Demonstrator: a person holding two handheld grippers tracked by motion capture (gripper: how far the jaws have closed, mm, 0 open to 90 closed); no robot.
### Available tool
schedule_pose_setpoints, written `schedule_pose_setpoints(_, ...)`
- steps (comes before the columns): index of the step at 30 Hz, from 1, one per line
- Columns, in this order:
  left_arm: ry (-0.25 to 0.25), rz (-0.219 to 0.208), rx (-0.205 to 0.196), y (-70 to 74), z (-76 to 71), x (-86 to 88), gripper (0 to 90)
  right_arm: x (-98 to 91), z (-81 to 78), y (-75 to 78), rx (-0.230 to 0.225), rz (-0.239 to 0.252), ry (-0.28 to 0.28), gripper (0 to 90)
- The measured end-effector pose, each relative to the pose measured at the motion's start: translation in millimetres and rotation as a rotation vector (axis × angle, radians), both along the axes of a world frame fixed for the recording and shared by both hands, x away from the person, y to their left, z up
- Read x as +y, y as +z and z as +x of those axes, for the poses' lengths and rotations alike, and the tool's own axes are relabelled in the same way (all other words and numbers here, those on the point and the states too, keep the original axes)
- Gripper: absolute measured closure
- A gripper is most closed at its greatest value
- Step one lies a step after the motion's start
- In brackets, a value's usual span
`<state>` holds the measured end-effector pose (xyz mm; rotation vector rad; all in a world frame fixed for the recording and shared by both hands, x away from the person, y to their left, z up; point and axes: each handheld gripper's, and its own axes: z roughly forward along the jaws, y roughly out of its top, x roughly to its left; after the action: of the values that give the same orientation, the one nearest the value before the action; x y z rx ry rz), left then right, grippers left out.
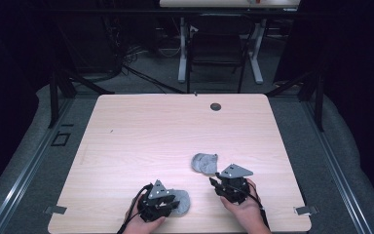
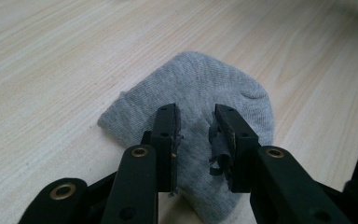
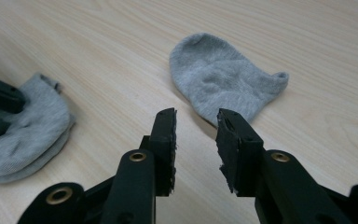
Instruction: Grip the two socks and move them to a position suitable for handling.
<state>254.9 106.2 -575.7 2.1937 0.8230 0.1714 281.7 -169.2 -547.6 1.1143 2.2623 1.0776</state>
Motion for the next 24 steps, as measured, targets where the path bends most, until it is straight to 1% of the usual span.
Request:
schedule_pose_setpoints(1,0.000,0.000,0.000,0.0,0.0,0.0,70.0,0.0,0.0,0.0,0.000,0.000,0.000,67.3)
schedule_pose_setpoints(2,-0.003,-0.009,0.010,0.4,-0.3,1.5,69.5,0.2,5.1,1.0,0.007,0.000,-0.006,69.1)
schedule_pose_setpoints(3,-0.003,-0.009,0.010,0.4,-0.3,1.5,68.8,0.2,5.1,1.0,0.007,0.000,-0.006,69.1)
schedule_pose_setpoints(4,-0.001,-0.016,0.012,0.9,-0.3,2.3,68.8,-0.1,8.5,1.6,0.010,-0.009,-0.007,69.3)
schedule_pose_setpoints(5,-0.002,-0.026,0.014,2.2,0.2,3.6,66.3,0.3,16.0,1.8,0.021,0.000,-0.020,69.1)
schedule_pose_setpoints(6,-0.004,-0.037,0.015,3.8,1.0,5.3,66.3,0.3,16.0,1.8,0.021,0.000,-0.020,69.1)
schedule_pose_setpoints(7,-0.001,-0.050,0.016,5.9,1.9,6.8,63.4,1.0,24.7,1.8,0.033,0.008,-0.027,69.3)
schedule_pose_setpoints(10,0.015,-0.076,0.000,13.8,5.3,13.7,61.4,4.9,37.3,0.7,0.039,0.004,-0.044,71.1)
schedule_pose_setpoints(11,0.021,-0.085,-0.004,16.3,6.5,16.8,61.4,4.9,37.3,0.7,0.039,0.004,-0.044,71.1)
schedule_pose_setpoints(12,0.030,-0.088,-0.013,18.4,7.7,20.1,61.2,8.0,45.1,-0.7,0.049,-0.005,-0.049,73.3)
schedule_pose_setpoints(13,0.043,-0.094,-0.019,20.1,8.7,22.9,61.2,8.0,45.1,-0.7,0.049,-0.005,-0.049,73.3)
schedule_pose_setpoints(15,0.051,-0.093,-0.033,23.6,11.3,29.5,61.0,12.2,52.4,-2.4,0.057,-0.009,-0.049,73.9)
schedule_pose_setpoints(16,0.066,-0.100,-0.037,24.2,12.2,32.0,61.1,16.6,58.3,-3.4,0.070,-0.013,-0.056,74.8)
schedule_pose_setpoints(17,0.067,-0.093,-0.045,25.3,13.9,35.5,61.1,16.6,58.3,-3.4,0.070,-0.013,-0.056,74.8)
schedule_pose_setpoints(18,0.074,-0.093,-0.045,25.8,14.9,37.9,61.1,20.2,63.4,-4.7,0.074,-0.018,-0.062,75.8)
schedule_pose_setpoints(19,0.085,-0.095,-0.043,25.8,15.6,39.7,61.1,20.2,63.4,-4.7,0.074,-0.018,-0.062,75.8)
schedule_pose_setpoints(20,0.090,-0.096,-0.047,25.2,16.6,41.2,61.0,23.3,67.9,-7.2,0.068,-0.023,-0.069,76.9)
schedule_pose_setpoints(21,0.096,-0.093,-0.042,24.2,18.0,43.3,60.8,24.5,69.9,-8.2,0.073,-0.029,-0.072,77.3)
schedule_pose_setpoints(24,0.094,-0.086,-0.035,22.8,19.3,44.2,60.4,25.9,73.6,-11.0,0.080,-0.038,-0.079,77.3)
